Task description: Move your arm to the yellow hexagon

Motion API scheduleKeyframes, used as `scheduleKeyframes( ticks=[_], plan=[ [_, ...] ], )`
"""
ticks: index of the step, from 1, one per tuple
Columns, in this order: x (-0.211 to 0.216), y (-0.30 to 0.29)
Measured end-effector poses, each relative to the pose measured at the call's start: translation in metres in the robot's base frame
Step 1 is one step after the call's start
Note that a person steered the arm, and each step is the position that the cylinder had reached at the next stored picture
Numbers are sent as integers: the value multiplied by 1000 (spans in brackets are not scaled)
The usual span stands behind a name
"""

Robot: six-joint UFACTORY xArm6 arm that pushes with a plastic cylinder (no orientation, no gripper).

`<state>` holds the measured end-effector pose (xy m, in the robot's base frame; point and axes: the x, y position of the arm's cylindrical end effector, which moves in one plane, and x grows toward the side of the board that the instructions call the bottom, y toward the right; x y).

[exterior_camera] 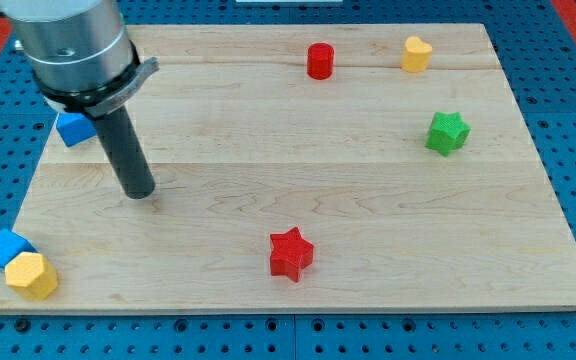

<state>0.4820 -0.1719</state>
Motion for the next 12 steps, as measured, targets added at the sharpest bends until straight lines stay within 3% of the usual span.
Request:
scheduleKeyframes(
  ticks=[2,4,7,8,9,10,11,12],
  plan=[
    [1,-39],
    [31,-133],
    [47,-133],
    [32,-129],
    [2,-111],
    [5,0],
    [50,49],
    [122,47]
  ],
)
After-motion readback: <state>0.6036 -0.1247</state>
